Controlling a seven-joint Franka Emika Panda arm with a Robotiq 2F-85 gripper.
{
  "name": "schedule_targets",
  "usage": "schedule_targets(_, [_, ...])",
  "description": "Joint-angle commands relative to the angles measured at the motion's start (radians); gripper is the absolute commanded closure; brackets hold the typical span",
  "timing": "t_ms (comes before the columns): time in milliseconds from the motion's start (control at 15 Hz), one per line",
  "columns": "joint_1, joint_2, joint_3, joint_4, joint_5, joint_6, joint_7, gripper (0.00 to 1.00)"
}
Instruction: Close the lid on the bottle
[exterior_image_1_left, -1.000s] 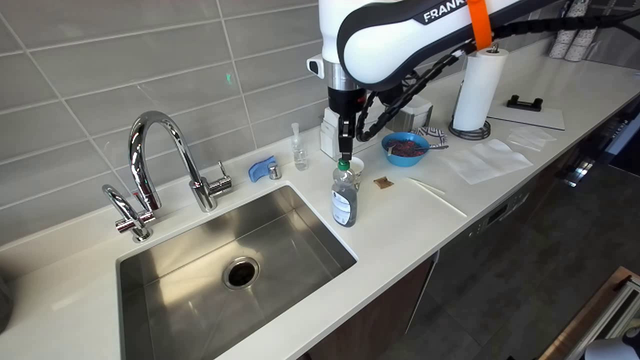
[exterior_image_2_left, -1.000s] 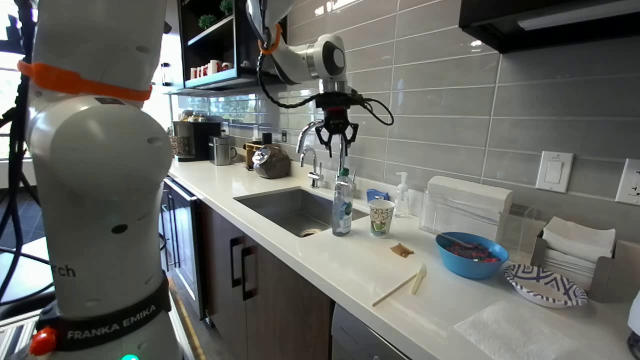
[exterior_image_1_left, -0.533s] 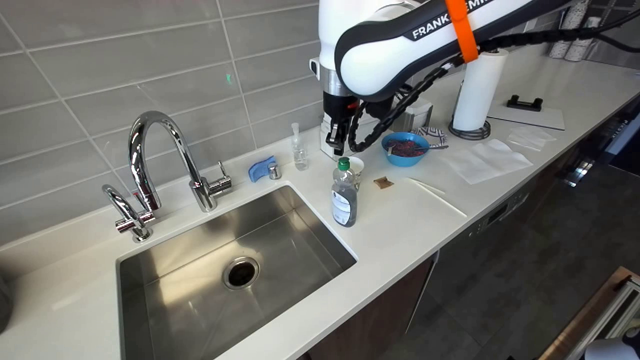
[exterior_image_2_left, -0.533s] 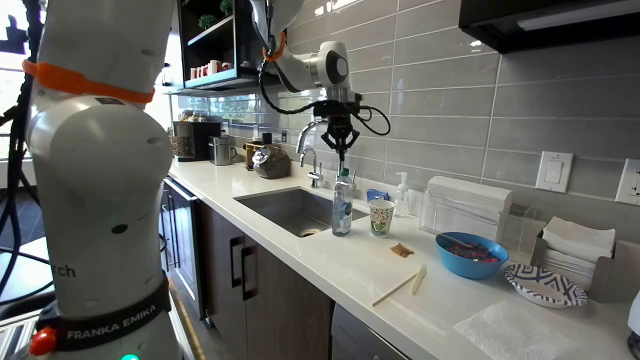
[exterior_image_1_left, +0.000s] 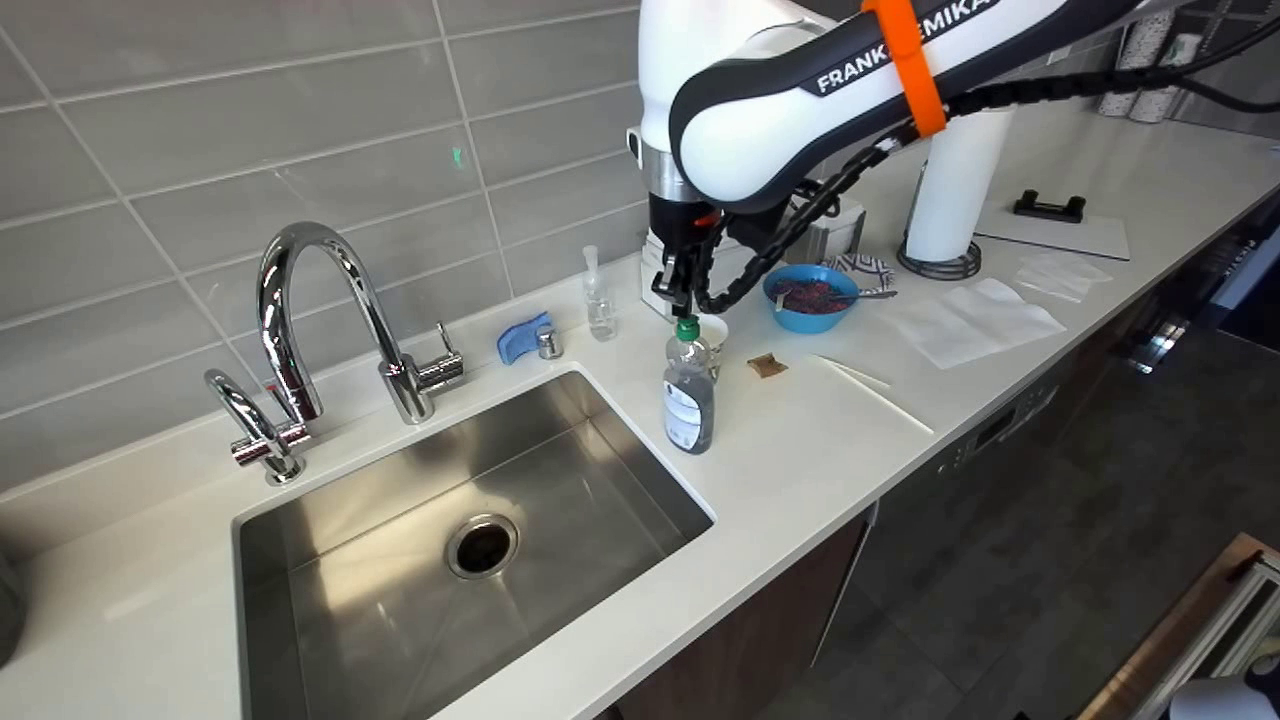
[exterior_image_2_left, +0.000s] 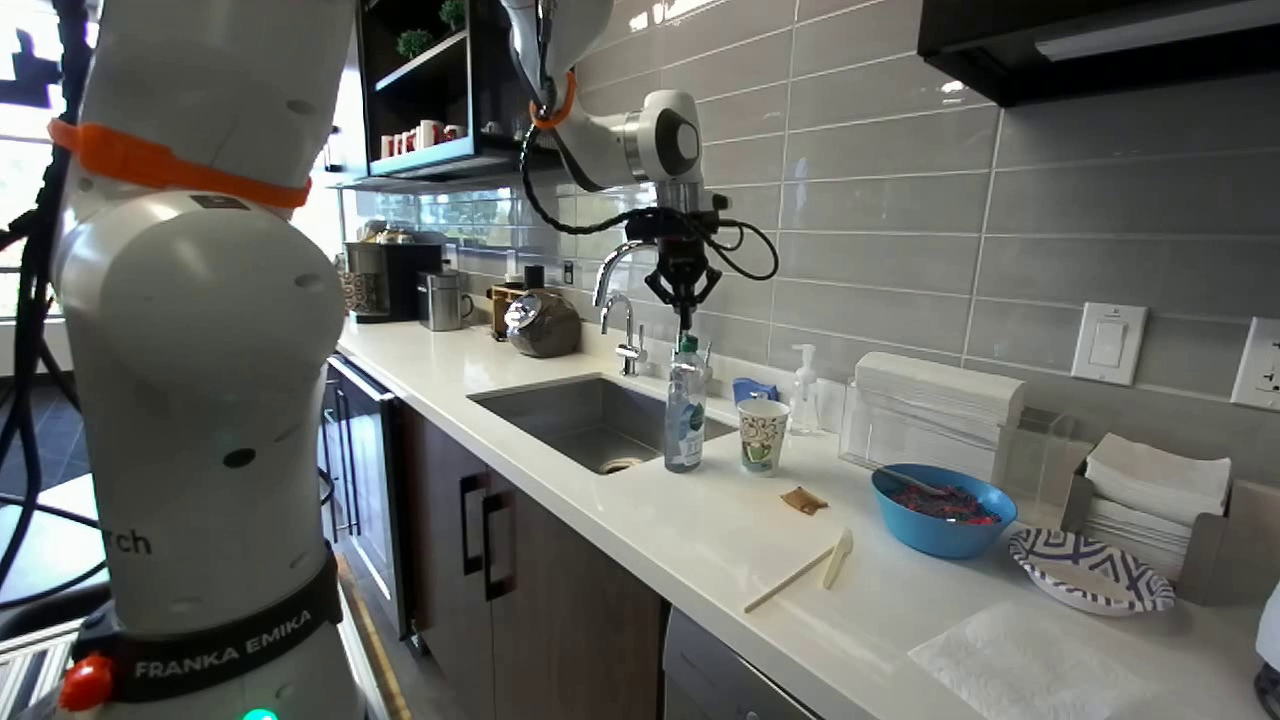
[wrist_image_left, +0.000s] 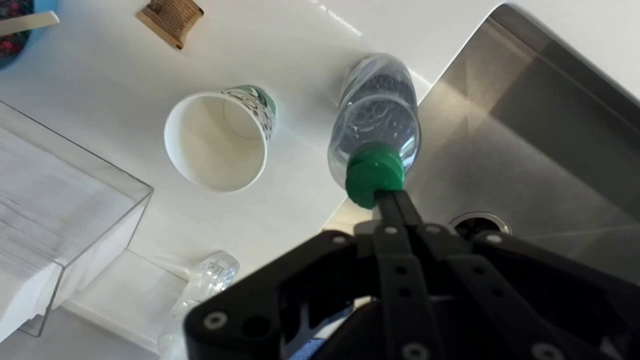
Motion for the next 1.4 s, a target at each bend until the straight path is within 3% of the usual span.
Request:
schedule_targets(0, [0.013, 0.018, -0.015, 0.001, -0.020, 0.013, 0.046, 1.00])
schedule_targets(667, [0.017, 0.023, -0.013, -0.029, -0.010, 0.041, 0.060, 1.00])
schedule_targets(1333, [0.012, 0.022, -0.015, -0.106, 0.002, 0.160, 0.070, 1.00])
